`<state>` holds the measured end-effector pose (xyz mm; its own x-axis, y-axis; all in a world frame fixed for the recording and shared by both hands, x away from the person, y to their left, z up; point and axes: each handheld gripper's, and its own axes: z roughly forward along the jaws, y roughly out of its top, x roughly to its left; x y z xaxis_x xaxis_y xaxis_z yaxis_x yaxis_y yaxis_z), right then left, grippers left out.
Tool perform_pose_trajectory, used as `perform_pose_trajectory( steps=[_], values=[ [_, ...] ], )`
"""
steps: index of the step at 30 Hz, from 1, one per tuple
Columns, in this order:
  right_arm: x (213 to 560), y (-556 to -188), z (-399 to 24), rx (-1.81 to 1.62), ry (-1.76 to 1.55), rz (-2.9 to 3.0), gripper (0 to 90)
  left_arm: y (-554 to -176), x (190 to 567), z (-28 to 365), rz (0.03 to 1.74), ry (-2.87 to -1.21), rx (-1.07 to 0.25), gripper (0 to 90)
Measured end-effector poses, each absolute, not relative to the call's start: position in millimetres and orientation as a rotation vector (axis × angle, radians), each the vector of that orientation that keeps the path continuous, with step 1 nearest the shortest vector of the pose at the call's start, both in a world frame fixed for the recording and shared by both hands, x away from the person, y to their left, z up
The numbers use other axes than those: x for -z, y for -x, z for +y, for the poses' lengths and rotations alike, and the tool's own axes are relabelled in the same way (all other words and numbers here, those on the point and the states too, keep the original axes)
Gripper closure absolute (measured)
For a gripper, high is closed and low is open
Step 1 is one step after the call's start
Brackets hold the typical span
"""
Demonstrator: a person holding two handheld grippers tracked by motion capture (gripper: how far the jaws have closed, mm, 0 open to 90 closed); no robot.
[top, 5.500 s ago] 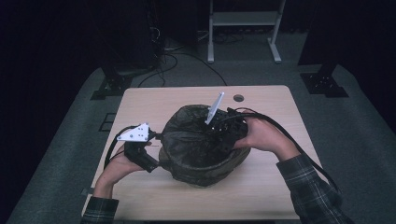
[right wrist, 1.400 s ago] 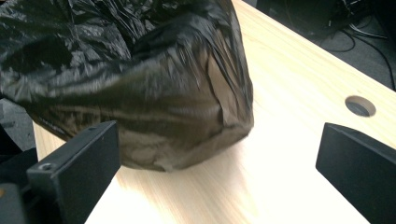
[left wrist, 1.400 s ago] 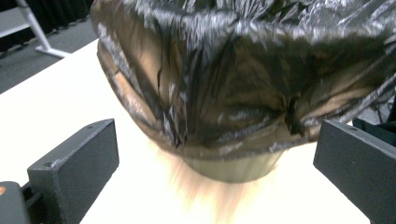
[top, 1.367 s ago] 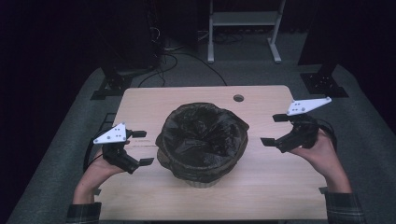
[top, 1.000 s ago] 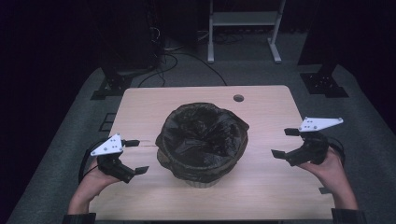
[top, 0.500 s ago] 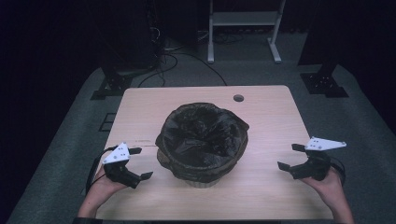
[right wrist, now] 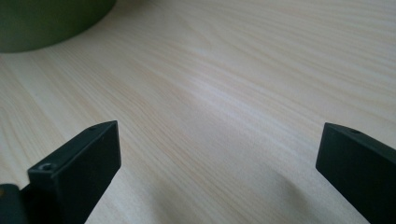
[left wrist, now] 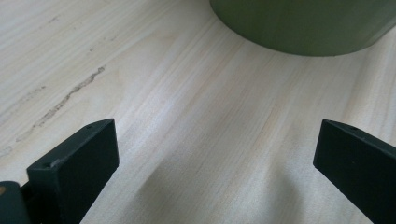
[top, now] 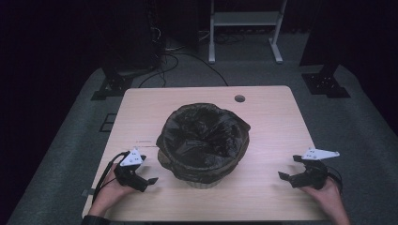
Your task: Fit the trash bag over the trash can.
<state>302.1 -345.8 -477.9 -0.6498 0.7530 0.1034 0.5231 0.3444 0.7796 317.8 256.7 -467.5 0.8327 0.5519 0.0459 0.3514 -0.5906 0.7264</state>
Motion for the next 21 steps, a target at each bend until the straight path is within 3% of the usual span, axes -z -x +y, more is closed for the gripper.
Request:
perform_pose_trajectory(
  steps=[7,21],
  values=[
    [487.8,-301.9,-339.8,-1.066,-1.143,2.395,0.0,-317.0,477.8,251.6,0.657,-2.313,-0.338,0.0],
    [488.5,-300.6,-336.2,-1.006,-1.109,2.397,0.0,-315.0,483.2,249.9,0.658,-2.273,-0.292,0.0]
  ],
)
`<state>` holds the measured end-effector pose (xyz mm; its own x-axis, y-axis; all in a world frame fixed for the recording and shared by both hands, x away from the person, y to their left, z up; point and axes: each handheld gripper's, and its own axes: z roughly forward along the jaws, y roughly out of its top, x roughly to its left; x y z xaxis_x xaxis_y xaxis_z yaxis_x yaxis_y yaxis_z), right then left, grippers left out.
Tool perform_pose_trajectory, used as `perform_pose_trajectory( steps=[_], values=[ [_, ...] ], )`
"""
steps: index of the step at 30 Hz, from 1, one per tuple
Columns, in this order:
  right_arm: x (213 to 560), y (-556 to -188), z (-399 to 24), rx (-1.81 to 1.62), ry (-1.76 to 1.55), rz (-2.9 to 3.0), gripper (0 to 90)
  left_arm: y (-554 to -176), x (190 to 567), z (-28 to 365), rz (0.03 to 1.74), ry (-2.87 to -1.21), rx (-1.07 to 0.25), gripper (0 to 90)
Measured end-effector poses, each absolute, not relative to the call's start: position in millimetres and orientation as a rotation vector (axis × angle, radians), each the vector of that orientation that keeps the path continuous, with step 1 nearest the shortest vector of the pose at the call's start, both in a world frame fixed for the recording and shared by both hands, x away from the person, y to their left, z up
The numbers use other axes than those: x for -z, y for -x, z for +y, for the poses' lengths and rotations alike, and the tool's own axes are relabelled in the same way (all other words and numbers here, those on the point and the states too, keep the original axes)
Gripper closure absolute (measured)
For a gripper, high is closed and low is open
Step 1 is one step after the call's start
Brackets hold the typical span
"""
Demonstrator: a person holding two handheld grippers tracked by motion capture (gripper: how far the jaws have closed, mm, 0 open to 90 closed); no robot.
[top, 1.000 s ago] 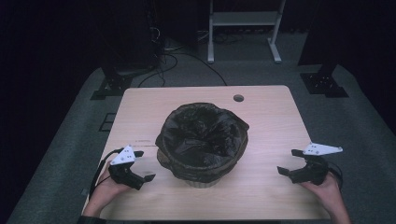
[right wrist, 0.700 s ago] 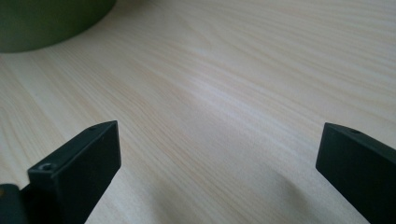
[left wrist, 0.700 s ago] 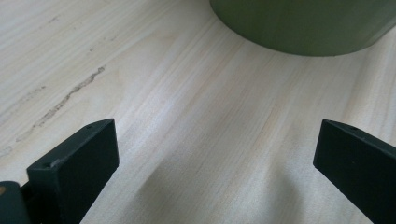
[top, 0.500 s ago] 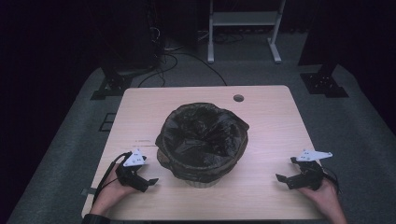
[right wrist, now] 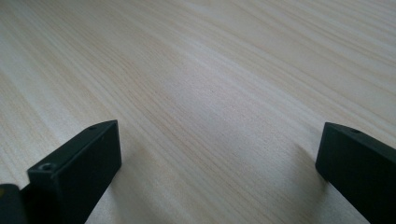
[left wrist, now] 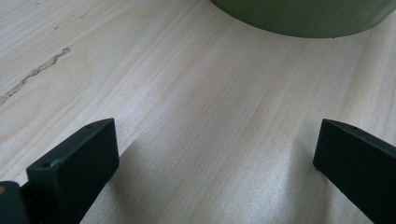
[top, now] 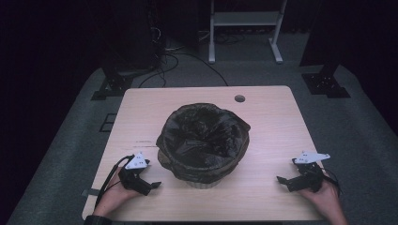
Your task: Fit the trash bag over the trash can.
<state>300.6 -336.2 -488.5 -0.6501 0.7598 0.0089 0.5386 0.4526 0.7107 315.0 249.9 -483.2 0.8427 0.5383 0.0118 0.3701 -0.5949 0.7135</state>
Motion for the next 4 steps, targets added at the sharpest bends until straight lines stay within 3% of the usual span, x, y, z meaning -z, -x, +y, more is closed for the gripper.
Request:
perform_pose_trajectory(
  steps=[4],
  values=[
    [488.5,-300.6,-336.2,-1.005,-1.109,2.397,0.0,-314.9,483.1,249.9,0.660,-2.273,-0.293,0.0]
  ],
)
